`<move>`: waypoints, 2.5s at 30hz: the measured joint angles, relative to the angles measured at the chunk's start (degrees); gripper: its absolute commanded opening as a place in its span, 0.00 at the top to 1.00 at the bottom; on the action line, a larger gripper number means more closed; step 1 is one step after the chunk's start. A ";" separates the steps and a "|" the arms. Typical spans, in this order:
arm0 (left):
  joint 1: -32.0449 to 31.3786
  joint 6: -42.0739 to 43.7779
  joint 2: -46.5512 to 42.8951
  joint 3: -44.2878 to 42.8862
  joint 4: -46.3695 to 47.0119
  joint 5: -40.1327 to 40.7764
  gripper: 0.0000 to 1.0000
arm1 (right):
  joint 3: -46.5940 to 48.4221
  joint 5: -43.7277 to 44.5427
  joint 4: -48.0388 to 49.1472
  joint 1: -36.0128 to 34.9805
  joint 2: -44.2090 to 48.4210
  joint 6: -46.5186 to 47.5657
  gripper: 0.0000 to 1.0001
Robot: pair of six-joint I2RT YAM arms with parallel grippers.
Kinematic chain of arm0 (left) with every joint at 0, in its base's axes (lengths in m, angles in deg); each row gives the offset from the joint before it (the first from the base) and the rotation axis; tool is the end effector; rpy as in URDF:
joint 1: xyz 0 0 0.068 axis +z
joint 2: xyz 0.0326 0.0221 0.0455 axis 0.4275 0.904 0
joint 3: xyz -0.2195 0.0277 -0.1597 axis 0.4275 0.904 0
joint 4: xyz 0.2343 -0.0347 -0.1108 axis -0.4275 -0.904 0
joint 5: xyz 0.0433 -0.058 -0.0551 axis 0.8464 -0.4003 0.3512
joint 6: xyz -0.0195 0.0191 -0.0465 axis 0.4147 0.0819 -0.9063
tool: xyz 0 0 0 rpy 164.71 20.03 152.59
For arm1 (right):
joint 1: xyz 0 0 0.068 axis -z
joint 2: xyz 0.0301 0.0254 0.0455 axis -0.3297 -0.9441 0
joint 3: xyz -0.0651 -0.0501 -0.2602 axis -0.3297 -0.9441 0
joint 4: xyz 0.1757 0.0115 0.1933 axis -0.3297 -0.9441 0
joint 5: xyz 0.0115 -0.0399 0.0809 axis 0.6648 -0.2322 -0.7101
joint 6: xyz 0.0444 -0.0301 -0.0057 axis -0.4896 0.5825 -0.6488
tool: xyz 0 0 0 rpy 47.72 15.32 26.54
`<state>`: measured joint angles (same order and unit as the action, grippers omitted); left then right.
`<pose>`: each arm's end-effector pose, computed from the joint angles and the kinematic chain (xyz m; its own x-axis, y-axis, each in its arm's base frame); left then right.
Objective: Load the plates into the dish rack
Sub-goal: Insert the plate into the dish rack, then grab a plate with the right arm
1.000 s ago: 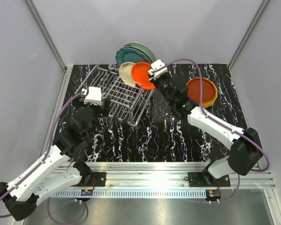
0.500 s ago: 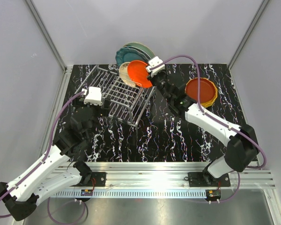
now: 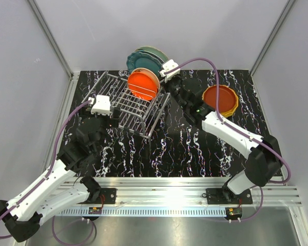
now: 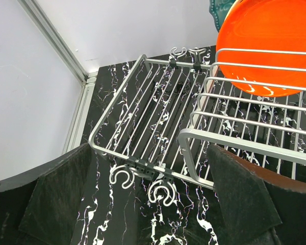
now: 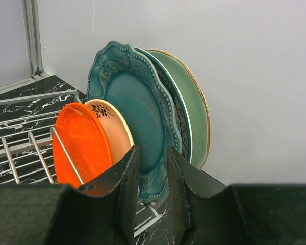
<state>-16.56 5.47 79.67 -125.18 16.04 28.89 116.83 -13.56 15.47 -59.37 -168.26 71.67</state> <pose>0.1370 -0.0899 0.3621 -0.1044 0.2209 -0.9697 -0.0092 0.9748 0.2230 0.2875 0.2348 0.3879 0.3088 -0.2452 -0.9190 -0.4269 0.8277 -0.3643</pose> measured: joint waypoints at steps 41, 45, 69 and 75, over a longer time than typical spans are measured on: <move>0.00 0.02 0.46 0.00 0.00 0.09 0.01 | -13.00 -13.40 -30.97 56.57 -6.10 -56.87 0.66; 0.00 0.02 0.46 0.00 0.00 0.07 0.01 | -11.23 -13.49 -30.80 56.57 -9.01 -57.02 0.67; 0.00 0.20 0.48 0.00 0.00 0.09 0.01 | -6.12 -15.93 -26.77 56.52 -19.30 -57.75 0.83; 0.00 0.22 0.57 0.00 0.00 0.13 0.01 | -5.66 -16.50 -26.80 56.52 -19.69 -57.64 0.99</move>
<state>-16.56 5.68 80.24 -125.18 16.04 29.02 111.17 -30.07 -11.33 -2.85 -187.95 14.03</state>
